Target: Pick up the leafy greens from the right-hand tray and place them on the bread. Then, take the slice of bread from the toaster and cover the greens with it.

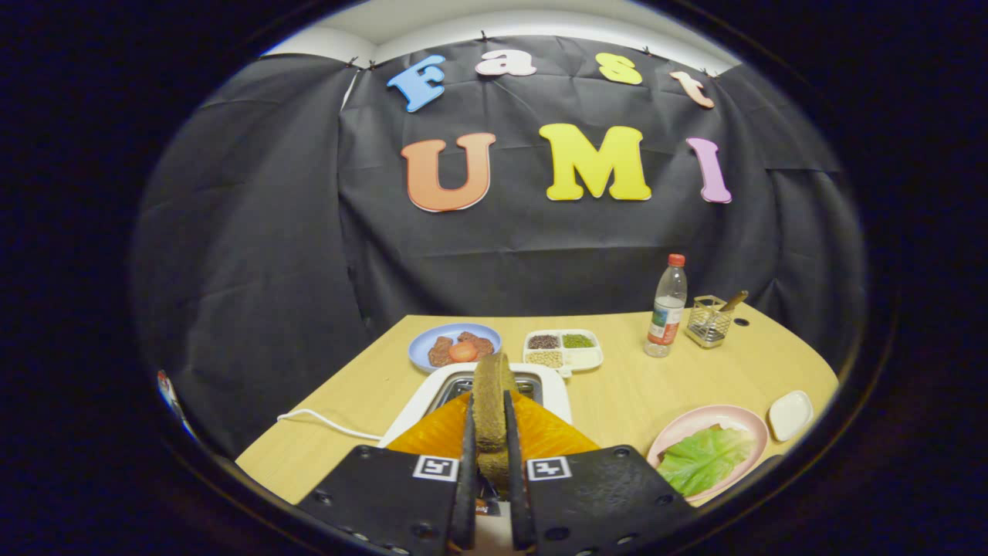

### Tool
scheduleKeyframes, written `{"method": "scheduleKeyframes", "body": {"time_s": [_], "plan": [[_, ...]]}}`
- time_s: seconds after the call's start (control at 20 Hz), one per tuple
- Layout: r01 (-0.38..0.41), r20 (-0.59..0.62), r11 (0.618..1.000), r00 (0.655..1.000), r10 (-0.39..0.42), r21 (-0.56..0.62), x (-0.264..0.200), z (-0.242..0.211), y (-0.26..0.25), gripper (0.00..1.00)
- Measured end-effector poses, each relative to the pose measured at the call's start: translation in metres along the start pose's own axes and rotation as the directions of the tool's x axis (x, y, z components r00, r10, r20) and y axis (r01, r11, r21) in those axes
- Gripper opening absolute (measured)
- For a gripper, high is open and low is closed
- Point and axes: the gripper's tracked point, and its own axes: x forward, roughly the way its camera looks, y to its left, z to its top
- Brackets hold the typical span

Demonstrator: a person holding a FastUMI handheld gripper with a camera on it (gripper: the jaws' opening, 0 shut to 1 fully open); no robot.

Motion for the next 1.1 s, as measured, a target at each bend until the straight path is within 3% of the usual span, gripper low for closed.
{"method": "scheduleKeyframes", "body": {"time_s": [0.1,0.4,0.7,0.85,1.1], "plan": [[-0.031,0.001,0.999,1.0,0.031,0.01,0.001,0.003,0.001,0.08],[-0.078,0.1,0.996,0.992,0.073,0.049,-0.021,0.04,-0.005,0.07],[-0.154,0.258,0.977,0.96,0.111,0.151,-0.073,0.1,-0.036,0.07],[-0.136,0.283,0.978,0.955,0.088,0.157,-0.095,0.107,-0.073,0.07],[-0.032,0.268,0.992,0.964,-0.003,0.125,-0.097,0.084,-0.148,0.07]]}}
